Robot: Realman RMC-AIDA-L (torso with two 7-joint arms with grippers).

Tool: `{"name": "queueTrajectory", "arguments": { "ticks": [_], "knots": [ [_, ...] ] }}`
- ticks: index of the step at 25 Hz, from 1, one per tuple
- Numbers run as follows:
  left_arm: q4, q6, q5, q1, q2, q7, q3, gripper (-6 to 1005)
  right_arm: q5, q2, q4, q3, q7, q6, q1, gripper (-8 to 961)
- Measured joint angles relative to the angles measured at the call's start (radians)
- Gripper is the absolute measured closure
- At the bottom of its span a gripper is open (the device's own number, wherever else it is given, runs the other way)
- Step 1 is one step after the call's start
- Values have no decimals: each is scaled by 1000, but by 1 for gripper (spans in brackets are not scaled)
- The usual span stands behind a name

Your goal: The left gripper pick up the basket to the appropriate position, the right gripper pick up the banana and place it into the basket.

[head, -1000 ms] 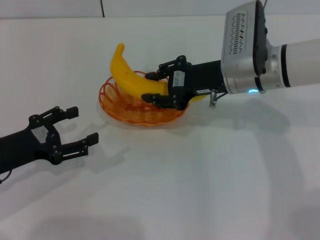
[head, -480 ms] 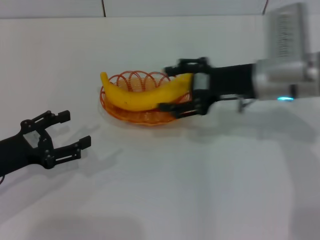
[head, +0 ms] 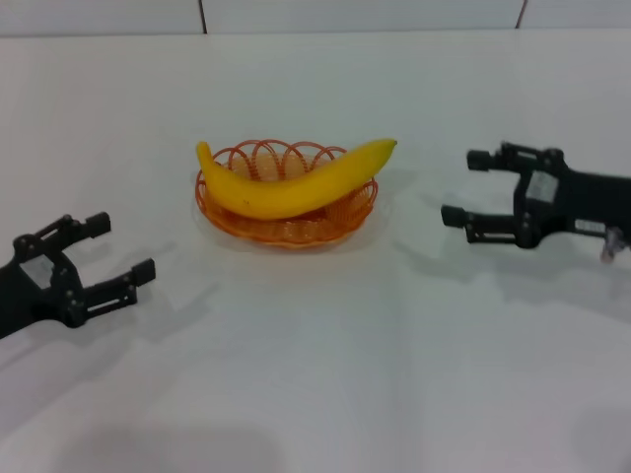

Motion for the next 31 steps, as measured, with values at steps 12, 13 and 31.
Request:
{"name": "queueTrajectory", "arguments": {
  "ticks": [12,13,31],
  "knots": [
    [-3,-2,0,4,-4,30,-20,106,3,20,95,102,-196,-38,-21,96],
    [-3,-2,1,4,-4,31,-20,106,3,20,95,102,-196,-38,-21,96],
    [-3,-2,3,-2,-6,37,-18,106,4,20,96,103,-192,-39,-15,96]
  ]
}}
